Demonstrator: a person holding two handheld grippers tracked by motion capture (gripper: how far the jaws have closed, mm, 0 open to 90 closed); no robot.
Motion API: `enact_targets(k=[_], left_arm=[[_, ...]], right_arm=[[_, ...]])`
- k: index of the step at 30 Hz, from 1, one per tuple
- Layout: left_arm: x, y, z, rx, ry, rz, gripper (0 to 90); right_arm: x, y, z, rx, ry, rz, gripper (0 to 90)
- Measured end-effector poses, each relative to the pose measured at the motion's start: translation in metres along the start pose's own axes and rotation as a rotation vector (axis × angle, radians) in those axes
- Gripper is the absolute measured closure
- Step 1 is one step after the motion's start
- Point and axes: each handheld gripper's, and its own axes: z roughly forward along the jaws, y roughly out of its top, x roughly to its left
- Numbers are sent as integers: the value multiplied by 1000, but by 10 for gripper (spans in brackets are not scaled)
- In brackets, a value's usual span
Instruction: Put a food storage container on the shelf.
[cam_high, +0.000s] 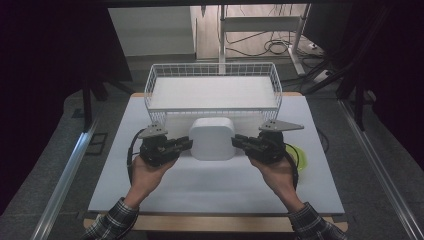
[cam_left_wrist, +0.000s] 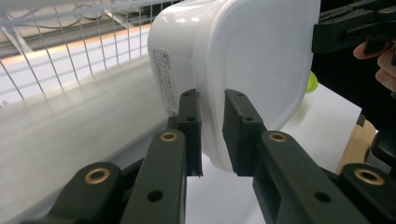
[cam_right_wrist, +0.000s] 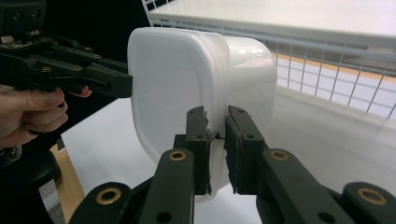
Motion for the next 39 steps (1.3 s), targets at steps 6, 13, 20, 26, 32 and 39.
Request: enact_targets(k=[6, 13, 20, 26, 32, 39], left_arm=[[2, 17, -7, -22, 11, 7, 782], [4, 38, -14, -56, 18, 13, 782], [7, 56, -18, -77, 30, 23, 782], [9, 70, -20, -91, 40, 28, 783], [15, 87, -18, -99, 44, 23, 784], [27, 104, -12, -101, 49, 10, 784]], right_arm=[[-1, 17, 0, -29, 6, -9, 800], [-5, 37, -1, -64, 22, 10, 797], [-8, 57, 0, -87, 18, 5, 795], [-11, 72, 0, -99, 15, 0, 792], [-17, 87, 2, -109, 1, 6, 789], [-27, 102, 11, -111, -9, 29, 785]])
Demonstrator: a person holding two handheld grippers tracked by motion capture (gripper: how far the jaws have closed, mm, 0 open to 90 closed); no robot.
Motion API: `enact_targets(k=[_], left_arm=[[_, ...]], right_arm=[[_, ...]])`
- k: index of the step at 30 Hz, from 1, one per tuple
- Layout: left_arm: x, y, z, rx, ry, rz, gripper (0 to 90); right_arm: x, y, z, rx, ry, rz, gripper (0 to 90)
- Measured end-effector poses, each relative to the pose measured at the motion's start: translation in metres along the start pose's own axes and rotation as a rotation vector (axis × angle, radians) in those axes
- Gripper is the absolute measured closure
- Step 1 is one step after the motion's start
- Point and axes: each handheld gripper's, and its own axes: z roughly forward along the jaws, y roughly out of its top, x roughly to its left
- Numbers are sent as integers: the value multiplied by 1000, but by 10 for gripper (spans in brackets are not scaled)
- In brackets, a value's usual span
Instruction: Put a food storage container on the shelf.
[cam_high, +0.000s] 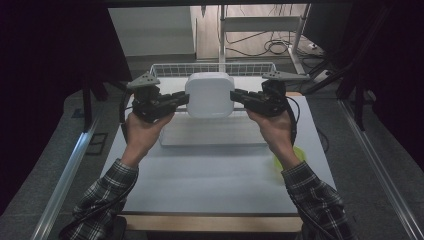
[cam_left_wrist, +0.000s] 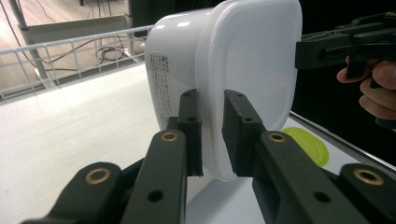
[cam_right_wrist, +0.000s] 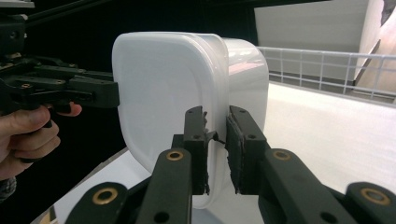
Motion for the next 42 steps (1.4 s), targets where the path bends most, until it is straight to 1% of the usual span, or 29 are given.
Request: enact_targets(k=[5, 11, 15, 19, 23, 26, 27, 31, 34, 39, 42], left_arm=[[11, 6, 10, 11, 2, -12, 784], [21, 7, 21, 16, -6, -31, 780], [24, 7, 26, 17, -4, -33, 773], [26, 6, 31, 9, 9, -34, 756], [28, 5, 34, -1, 4, -45, 730], [29, 6, 37, -9, 0, -49, 703], [29, 6, 37, -11, -1, -49, 681], [30, 9, 42, -14, 13, -41, 626], [32, 9, 46, -16, 21, -42, 604], [33, 10, 52, -7, 38, -38, 573], [34, 10, 55, 0, 46, -32, 561]], right_arm=[[-9, 6, 9, 7, -17, 15, 783], [-19, 8, 18, 16, -27, 35, 781], [-23, 8, 22, 22, -31, 43, 778], [-26, 8, 25, 23, -31, 52, 776], [-29, 9, 27, 22, -27, 59, 766], [-30, 11, 29, 24, -34, 49, 733], [-30, 12, 30, 24, -35, 49, 715], [-31, 14, 35, 25, -48, 41, 693], [-32, 15, 37, 37, -56, 33, 682], [-34, 16, 43, 59, -79, 20, 657], [-35, 16, 45, 65, -85, 20, 637]])
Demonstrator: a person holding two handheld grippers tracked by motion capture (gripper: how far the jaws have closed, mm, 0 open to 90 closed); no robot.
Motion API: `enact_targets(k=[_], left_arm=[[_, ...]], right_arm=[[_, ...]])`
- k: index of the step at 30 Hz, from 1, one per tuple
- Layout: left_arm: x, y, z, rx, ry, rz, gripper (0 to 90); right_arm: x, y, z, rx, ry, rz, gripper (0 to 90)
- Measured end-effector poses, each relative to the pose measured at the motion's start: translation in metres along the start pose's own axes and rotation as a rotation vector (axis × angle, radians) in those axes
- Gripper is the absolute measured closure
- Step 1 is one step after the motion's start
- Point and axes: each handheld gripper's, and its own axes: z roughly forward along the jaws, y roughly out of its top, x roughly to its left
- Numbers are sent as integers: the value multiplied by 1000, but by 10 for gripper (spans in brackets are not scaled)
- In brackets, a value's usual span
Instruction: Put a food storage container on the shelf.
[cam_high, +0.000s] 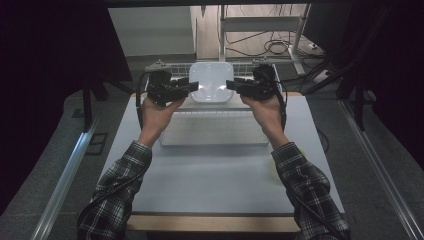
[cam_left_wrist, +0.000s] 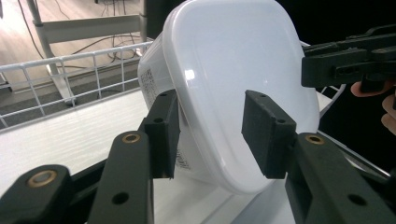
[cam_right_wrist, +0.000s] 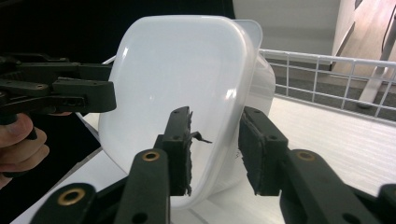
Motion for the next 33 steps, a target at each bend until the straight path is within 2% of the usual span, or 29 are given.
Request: enact_targets(k=[6, 10, 14, 19, 25, 29, 33], left_arm=[[4, 1, 4, 8, -4, -15, 544], [6, 1, 8, 33, 1, -18, 498], [10, 2, 11, 30, -11, -34, 484], [12, 2, 13, 24, -15, -51, 460], [15, 6, 17, 20, 4, -54, 439], [17, 10, 22, 18, 40, -46, 412], [16, 13, 25, 25, 70, -19, 360]], right_arm=[[-1, 2, 4, 6, -6, 7, 612], [-1, 2, 6, 7, -20, 4, 579], [-3, 3, 8, 4, -22, 19, 558], [-4, 5, 12, 0, -77, -4, 576], [-4, 7, 16, -4, -98, -1, 579], [-6, 9, 19, -8, -113, 1, 579], [-8, 10, 22, -13, -124, 6, 556]])
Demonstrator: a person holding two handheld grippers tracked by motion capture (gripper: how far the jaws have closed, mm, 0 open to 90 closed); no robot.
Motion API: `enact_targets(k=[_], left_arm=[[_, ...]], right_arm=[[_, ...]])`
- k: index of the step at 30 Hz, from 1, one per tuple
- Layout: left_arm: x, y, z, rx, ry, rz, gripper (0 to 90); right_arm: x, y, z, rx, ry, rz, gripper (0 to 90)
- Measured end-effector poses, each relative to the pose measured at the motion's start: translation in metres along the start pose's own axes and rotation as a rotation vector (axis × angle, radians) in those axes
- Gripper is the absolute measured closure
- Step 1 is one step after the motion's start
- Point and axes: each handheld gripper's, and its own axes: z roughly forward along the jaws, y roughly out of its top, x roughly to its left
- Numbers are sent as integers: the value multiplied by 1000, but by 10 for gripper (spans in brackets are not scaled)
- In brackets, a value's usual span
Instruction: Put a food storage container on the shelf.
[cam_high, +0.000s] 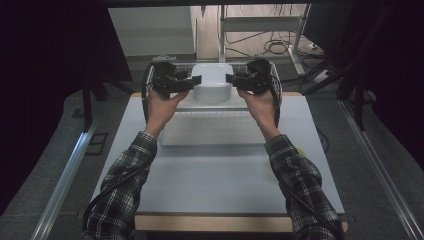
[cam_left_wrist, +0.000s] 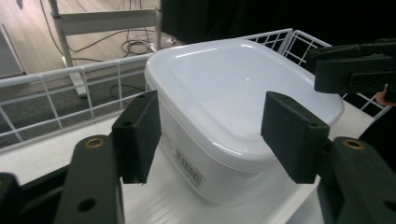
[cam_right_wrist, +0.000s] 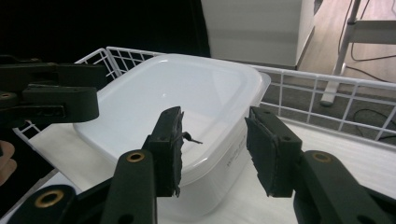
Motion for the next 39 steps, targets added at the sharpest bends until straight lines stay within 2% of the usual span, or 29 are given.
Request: enact_targets(k=[2, 5, 9, 13, 18, 21, 27, 33, 39], left_arm=[[-1, -1, -2, -6, -1, 13, 336], [-2, -3, -7, -27, -45, 3, 287], [-4, -8, -13, -18, -91, 21, 216], [-9, -16, -21, -5, -110, 45, 131], [-14, -28, -30, -3, -160, 56, 86], [-20, -36, -36, 0, -190, 76, 67], [-31, -54, -47, -9, -213, 127, 51], [-38, -73, -53, 6, -232, 166, 44], [-42, -94, -62, -12, -241, 166, 39]], right_arm=[[0, 0, -1, -11, 1, -9, 532], [0, -1, -6, -23, 20, -12, 486], [-1, -6, -16, -28, 56, -4, 408], [-3, -14, -22, -18, 97, -3, 335], [-3, -27, -28, -10, 126, -5, 256], [-1, -35, -33, -3, 138, -23, 216], [6, -49, -43, 9, 153, -73, 151], [13, -65, -52, 25, 182, -109, 106], [19, -81, -58, 40, 188, -142, 81]])
